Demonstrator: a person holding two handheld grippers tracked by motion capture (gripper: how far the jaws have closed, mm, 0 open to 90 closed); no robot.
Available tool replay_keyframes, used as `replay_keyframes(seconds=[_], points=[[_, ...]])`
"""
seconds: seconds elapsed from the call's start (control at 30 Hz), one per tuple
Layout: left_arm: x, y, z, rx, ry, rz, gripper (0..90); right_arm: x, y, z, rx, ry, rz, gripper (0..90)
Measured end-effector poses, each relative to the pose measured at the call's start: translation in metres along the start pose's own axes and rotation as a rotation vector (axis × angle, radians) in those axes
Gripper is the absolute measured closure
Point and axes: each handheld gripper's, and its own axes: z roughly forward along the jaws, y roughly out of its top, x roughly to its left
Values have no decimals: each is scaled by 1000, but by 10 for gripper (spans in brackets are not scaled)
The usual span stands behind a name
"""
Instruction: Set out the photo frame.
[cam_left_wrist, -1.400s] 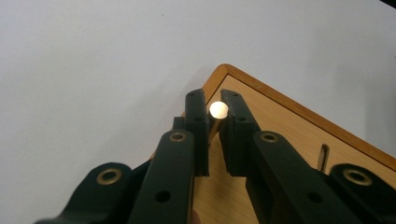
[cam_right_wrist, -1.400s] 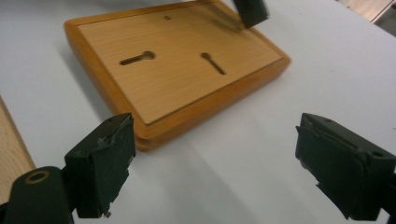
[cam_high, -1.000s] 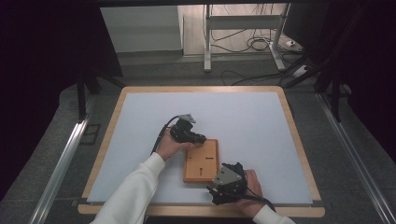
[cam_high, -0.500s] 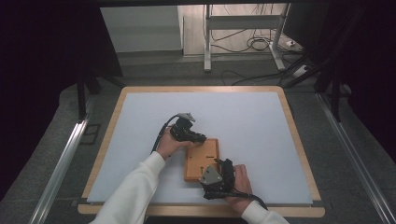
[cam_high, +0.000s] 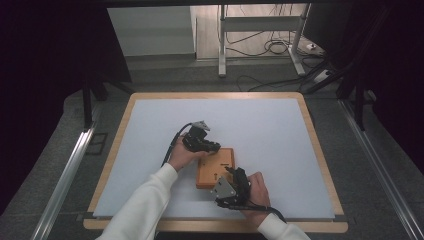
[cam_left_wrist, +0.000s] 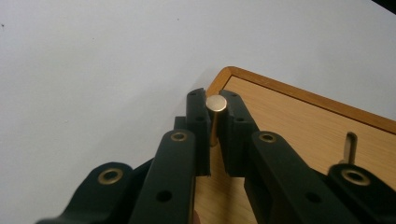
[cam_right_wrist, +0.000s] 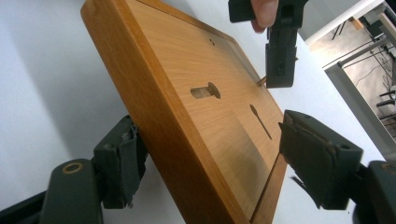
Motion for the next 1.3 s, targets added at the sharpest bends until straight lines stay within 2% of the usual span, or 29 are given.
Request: replay_keyframes(seconds=[0.23,0.43,0.6,0.63,0.67,0.7,0.77,0.83,1.07,1.3], points=[[2,-1,1,-4,14,-11,826,-7,8,-3,-17,-9,-16,354],[3,-1,1,-9,18,-23,805,-16,12,-8,-37,-7,-8,482],[2,-2,-1,-16,27,-20,774,-22,12,-12,-43,-26,-17,510],[2,-1,-4,-32,46,-22,730,-23,12,-13,-43,-28,-21,514],[2,-1,-10,-64,62,-46,672,-24,12,-13,-46,-26,-18,515],[2,-1,-13,-73,68,-46,658,-25,11,-13,-47,-24,-15,515],[0,-2,-23,-72,120,-22,634,-26,11,-14,-49,-22,-14,516],[-2,-4,-33,-70,143,-12,570,-26,10,-14,-51,-23,-14,517],[-7,-30,-61,-56,173,-25,378,-29,10,-15,-49,-17,2,520],[-14,-57,-78,-66,197,-23,335,-30,10,-15,-49,-15,0,522]])
